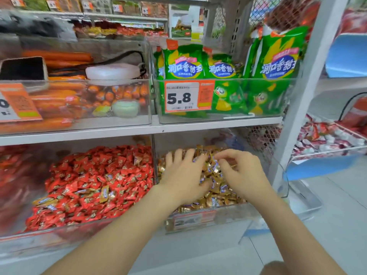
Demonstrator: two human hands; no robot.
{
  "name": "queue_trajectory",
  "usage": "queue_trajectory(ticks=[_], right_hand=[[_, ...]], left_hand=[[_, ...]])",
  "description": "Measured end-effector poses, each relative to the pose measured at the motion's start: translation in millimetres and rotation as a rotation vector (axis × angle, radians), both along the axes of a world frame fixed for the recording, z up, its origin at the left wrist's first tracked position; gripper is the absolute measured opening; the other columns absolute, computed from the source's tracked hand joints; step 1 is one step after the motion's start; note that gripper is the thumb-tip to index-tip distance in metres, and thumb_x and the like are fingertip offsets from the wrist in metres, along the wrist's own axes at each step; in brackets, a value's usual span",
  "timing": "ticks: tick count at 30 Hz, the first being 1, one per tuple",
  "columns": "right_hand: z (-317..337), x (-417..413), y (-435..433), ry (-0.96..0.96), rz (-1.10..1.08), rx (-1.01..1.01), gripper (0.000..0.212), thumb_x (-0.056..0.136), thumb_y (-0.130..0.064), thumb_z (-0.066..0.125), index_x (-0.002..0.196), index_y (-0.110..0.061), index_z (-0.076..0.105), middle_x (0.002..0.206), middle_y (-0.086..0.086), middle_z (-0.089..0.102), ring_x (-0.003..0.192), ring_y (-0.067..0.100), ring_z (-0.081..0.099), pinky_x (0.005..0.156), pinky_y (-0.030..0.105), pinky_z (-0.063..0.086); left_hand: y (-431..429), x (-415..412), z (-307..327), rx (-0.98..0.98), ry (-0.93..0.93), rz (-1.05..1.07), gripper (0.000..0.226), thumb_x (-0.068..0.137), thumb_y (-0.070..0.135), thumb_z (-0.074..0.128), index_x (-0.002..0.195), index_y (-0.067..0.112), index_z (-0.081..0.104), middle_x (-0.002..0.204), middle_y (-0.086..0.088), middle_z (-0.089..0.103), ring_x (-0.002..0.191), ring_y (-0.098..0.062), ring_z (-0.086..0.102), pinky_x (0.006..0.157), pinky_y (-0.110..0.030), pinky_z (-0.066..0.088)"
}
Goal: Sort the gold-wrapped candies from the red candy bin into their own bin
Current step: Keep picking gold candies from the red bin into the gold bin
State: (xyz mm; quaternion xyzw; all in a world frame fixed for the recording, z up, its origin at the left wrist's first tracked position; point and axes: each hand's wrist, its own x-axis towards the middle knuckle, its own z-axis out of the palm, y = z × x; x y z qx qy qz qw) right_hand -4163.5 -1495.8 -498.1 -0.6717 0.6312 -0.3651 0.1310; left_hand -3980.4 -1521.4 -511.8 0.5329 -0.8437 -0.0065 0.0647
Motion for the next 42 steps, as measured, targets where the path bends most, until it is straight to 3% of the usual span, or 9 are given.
queue_trajectory(ticks=[4,8,13,16,20,26,31,36,42], right_hand=[[16,52,19,-0.056,0.201,-0.049,0.023,0.096,-0.014,0.064,0.101,-0.031,0.079,0.079,-0.018,0.073,0.076,0.001,0.069,0.066,0.012,0.048],[16,119,29,0.021,0.422,-0.058,0.026,0.096,-0.013,0.063,0.106,-0.032,0.078,0.089,-0.016,0.074,0.081,0.002,0.066,0.075,0.01,0.046],[-6,193,-3,0.329,0.558,-0.014,0.033,0.1,-0.014,0.053,0.122,-0.031,0.072,0.112,-0.009,0.074,0.102,0.009,0.066,0.092,0.027,0.053],[-18,229,-27,0.441,0.589,0.102,0.034,0.1,-0.011,0.053,0.122,-0.029,0.072,0.112,-0.002,0.075,0.108,0.022,0.068,0.092,0.042,0.058],[-26,266,-46,0.529,0.734,0.28,0.054,0.091,0.004,0.058,0.13,-0.033,0.069,0.128,0.0,0.069,0.121,0.02,0.06,0.101,0.041,0.055],[-24,273,-60,0.75,0.785,0.451,0.063,0.089,0.003,0.066,0.14,-0.033,0.061,0.117,0.002,0.053,0.107,0.019,0.051,0.082,0.031,0.044],[-38,282,-67,0.728,0.728,0.373,0.053,0.086,0.003,0.064,0.122,-0.034,0.069,0.123,0.005,0.063,0.113,0.03,0.063,0.093,0.045,0.057],[-43,277,-75,0.546,0.68,0.298,0.026,0.089,-0.022,0.082,0.11,-0.035,0.074,0.103,-0.007,0.066,0.097,0.019,0.062,0.089,0.037,0.054],[-26,257,-78,0.28,0.552,0.253,0.015,0.087,-0.038,0.083,0.098,-0.041,0.073,0.098,-0.016,0.07,0.087,0.008,0.063,0.087,0.039,0.056]], left_hand=[[34,55,24,-0.268,0.179,-0.07,0.03,0.1,0.055,0.042,0.108,0.034,0.062,0.106,0.008,0.056,0.107,-0.02,0.052,0.09,-0.042,0.043],[39,155,25,-0.171,0.223,0.155,0.016,0.1,0.037,0.051,0.088,0.031,0.059,0.084,0.01,0.054,0.085,-0.019,0.059,0.074,-0.038,0.049],[22,267,-6,0.127,0.155,0.392,0.031,0.094,0.006,0.055,0.106,0.029,0.073,0.083,0.011,0.06,0.09,-0.019,0.066,0.087,-0.034,0.054],[12,295,-23,0.194,0.101,0.365,0.042,0.092,0.001,0.058,0.124,0.025,0.07,0.114,0.004,0.068,0.119,-0.02,0.063,0.102,-0.034,0.051],[-2,300,-31,0.221,0.094,0.228,0.047,0.093,0.005,0.067,0.132,0.031,0.066,0.13,0.006,0.067,0.126,-0.018,0.059,0.105,-0.037,0.049],[-18,296,-37,0.326,-0.018,0.165,0.04,0.098,0.022,0.071,0.135,0.025,0.06,0.133,-0.002,0.062,0.115,-0.022,0.059,0.101,-0.042,0.051],[-31,292,-25,0.435,-0.098,0.114,0.058,0.091,0.027,0.08,0.142,0.023,0.053,0.136,0.001,0.055,0.099,-0.015,0.06,0.082,-0.028,0.051],[-36,291,-32,0.454,-0.136,0.111,0.068,0.084,0.023,0.086,0.141,0.027,0.049,0.13,0.001,0.059,0.117,-0.024,0.06,0.096,-0.04,0.054],[-32,278,-40,0.385,-0.04,0.067,0.033,0.09,0.008,0.071,0.117,0.018,0.055,0.082,0.003,0.058,0.076,-0.019,0.06,0.069,-0.042,0.053]])
